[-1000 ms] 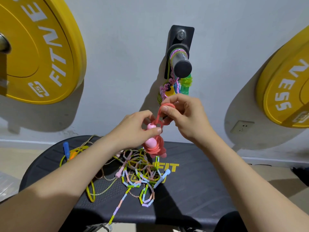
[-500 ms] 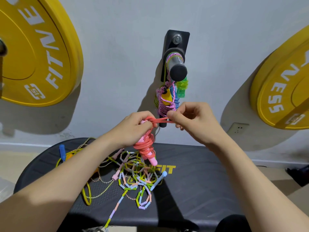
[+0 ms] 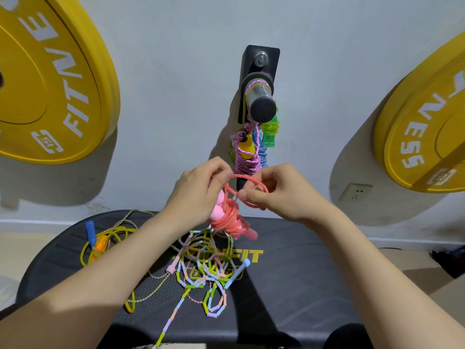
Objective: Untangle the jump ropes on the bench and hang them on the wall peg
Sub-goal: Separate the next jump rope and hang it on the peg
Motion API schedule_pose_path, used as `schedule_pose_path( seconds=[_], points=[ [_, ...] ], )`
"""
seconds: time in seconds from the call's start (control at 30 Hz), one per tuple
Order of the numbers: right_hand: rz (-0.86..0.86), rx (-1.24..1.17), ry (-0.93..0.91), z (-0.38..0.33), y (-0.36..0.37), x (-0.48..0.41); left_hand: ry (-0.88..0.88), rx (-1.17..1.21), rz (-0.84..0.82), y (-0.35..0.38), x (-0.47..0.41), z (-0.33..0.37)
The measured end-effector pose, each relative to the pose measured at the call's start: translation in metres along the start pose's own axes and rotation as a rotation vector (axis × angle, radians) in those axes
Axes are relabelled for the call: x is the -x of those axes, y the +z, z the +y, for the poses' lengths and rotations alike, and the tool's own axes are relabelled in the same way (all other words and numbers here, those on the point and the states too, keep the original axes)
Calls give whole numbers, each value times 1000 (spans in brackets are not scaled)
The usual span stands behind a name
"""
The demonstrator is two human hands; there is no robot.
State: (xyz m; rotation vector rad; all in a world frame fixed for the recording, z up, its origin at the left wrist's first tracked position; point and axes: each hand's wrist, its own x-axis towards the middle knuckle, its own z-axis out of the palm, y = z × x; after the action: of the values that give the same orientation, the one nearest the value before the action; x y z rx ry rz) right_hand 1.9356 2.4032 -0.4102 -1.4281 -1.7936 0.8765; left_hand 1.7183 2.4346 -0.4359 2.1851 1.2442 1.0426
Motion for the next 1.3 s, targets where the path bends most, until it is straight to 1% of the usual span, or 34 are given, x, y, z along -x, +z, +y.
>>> schedule_pose_path(
  seconds=[0.13, 0.17, 0.23, 0.3, 0.4, 0.43, 0.5, 0.57, 0.63, 0.67, 0.73, 0.83, 0.9, 0.93, 0.97, 1.0, 1.1, 1.17, 1.23, 1.3],
  points=[
    [-49, -289, -19, -4, -5, 2, 139, -171, -21, 7, 4, 3],
    [-51, -353, -37, -4, -5, 3, 153, -183, -17, 8, 4, 5],
    [-33, -464, -67, -5, -4, 3, 133, -150, -17, 11, 5, 6],
    [39, -493, -78, -6, -3, 1, 87, -84, -3, 15, 4, 8],
    [138, -389, -101, -4, 0, -1, -14, 50, 46, 17, 0, 18],
    [156, -330, -125, -5, 0, -2, -45, 109, 31, 17, -2, 23],
    [203, -244, -189, -7, 0, -3, -97, 308, -38, 16, -6, 33],
    [286, -252, -215, -9, -1, -6, -135, 492, -84, 16, -11, 41],
    [353, -292, -194, -8, -2, -8, -199, 653, -74, 16, -18, 47],
    [361, -307, -160, -7, -2, -8, -239, 737, -58, 15, -21, 49],
    [300, -332, -63, -2, -2, -7, -267, 844, -18, 14, -25, 53],
    [135, -369, 51, 4, -10, -4, -230, 835, 19, 13, -28, 59],
    [82, -377, 42, 6, -18, -2, -228, 836, 46, 11, -31, 63],
    [86, -385, 23, 7, -20, 0, -227, 816, 68, 10, -33, 65],
    [121, -398, 1, 6, -21, 0, -226, 793, 90, 10, -36, 66],
    [194, -393, -27, 4, -21, -1, -231, 776, 116, 9, -38, 68],
    [509, -217, -151, -6, -22, -7, -224, 735, 248, 8, -44, 74],
    [677, -46, -220, -17, -23, -13, -132, 545, 411, 6, -50, 75],
    [801, 76, -267, -28, -24, -19, -20, 273, 565, 2, -58, 77],
    [866, 166, -267, -36, -25, -27, 28, 112, 634, 0, -65, 81]
  ],
)
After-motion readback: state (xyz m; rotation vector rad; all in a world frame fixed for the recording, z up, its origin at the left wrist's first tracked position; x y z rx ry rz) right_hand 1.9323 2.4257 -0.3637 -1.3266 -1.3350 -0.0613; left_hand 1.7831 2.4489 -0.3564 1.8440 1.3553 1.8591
